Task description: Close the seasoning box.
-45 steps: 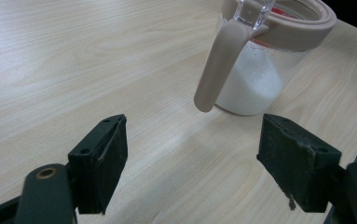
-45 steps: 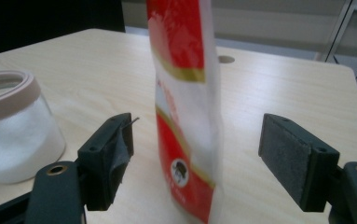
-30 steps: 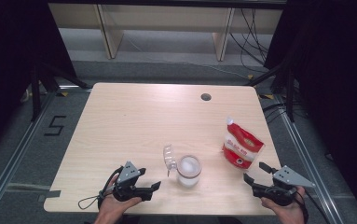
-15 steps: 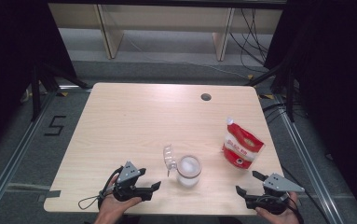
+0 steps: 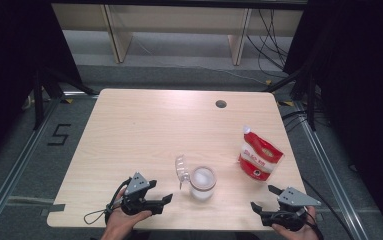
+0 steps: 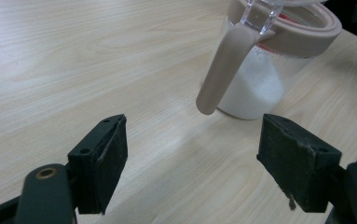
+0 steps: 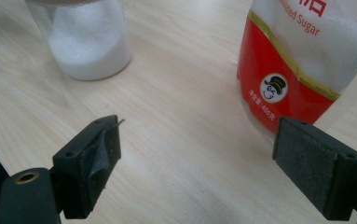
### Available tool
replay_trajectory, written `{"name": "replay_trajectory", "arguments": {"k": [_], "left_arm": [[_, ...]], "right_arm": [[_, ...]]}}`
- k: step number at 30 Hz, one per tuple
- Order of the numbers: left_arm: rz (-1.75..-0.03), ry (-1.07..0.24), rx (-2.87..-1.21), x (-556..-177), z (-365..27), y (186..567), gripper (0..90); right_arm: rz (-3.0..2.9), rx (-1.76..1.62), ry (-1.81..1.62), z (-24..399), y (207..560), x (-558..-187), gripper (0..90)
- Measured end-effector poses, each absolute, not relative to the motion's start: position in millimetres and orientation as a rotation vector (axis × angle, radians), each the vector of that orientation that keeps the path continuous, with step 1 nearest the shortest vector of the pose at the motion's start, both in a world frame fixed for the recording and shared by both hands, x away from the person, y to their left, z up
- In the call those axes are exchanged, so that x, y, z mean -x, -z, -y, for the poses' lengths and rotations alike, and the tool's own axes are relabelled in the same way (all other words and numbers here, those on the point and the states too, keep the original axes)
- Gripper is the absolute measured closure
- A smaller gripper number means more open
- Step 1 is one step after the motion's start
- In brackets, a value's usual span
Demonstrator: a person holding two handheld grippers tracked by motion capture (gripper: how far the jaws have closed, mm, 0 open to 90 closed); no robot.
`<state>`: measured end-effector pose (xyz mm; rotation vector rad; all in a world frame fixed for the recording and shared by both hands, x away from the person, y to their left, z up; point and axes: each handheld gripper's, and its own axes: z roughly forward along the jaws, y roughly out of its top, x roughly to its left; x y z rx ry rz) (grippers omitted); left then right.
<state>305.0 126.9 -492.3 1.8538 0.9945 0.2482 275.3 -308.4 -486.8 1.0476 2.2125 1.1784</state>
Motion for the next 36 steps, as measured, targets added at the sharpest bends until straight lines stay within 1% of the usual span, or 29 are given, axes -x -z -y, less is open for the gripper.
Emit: {"name": "replay_trajectory", "arguments": {"k": [4, 6, 7, 11, 14, 18, 25, 27, 32, 36], "left_arm": [[-0.982, -0.257, -1.850, -306.4, -125.1, 488.8, 24.8], [-0.977, -0.246, -1.834, -306.9, -122.8, 486.4, 26.0], [-0.983, -0.241, -1.826, -307.4, -121.9, 484.9, 26.7], [-0.940, -0.299, -1.827, -311.8, -119.1, 475.3, 33.3], [-0.934, -0.336, -1.795, -316.1, -116.1, 466.4, 44.4], [-0.904, -0.371, -1.795, -319.8, -111.7, 460.4, 53.8], [-0.861, -0.405, -1.773, -321.0, -108.8, 456.5, 83.7], [-0.859, -0.403, -1.766, -320.7, -108.9, 453.8, 88.5], [-0.861, -0.373, -1.752, -319.0, -106.6, 449.6, 89.6], [-0.859, -0.372, -1.746, -318.9, -106.5, 447.5, 89.6]], "right_arm": [[-2.210, -1.046, -1.168, 308.3, 486.2, -275.5, 16.0], [-2.213, -1.105, -1.170, 305.3, 485.7, -272.7, 16.0], [-2.215, -1.063, -1.166, 306.5, 485.9, -275.1, 16.0], [-2.225, -1.088, -1.174, 303.8, 486.0, -274.1, 16.1], [-2.206, -1.054, -1.176, 304.5, 486.3, -275.7, 16.1], [-2.218, -1.042, -1.189, 305.0, 486.5, -276.6, 16.2], [-2.225, -1.059, -1.192, 302.0, 486.2, -274.5, 16.7], [-2.206, -0.988, -1.184, 304.1, 486.3, -277.3, 16.9], [-2.220, -1.043, -1.178, 304.3, 485.7, -275.5, 17.0], [-2.206, -0.996, -1.179, 304.1, 486.0, -276.9, 17.1]]}}
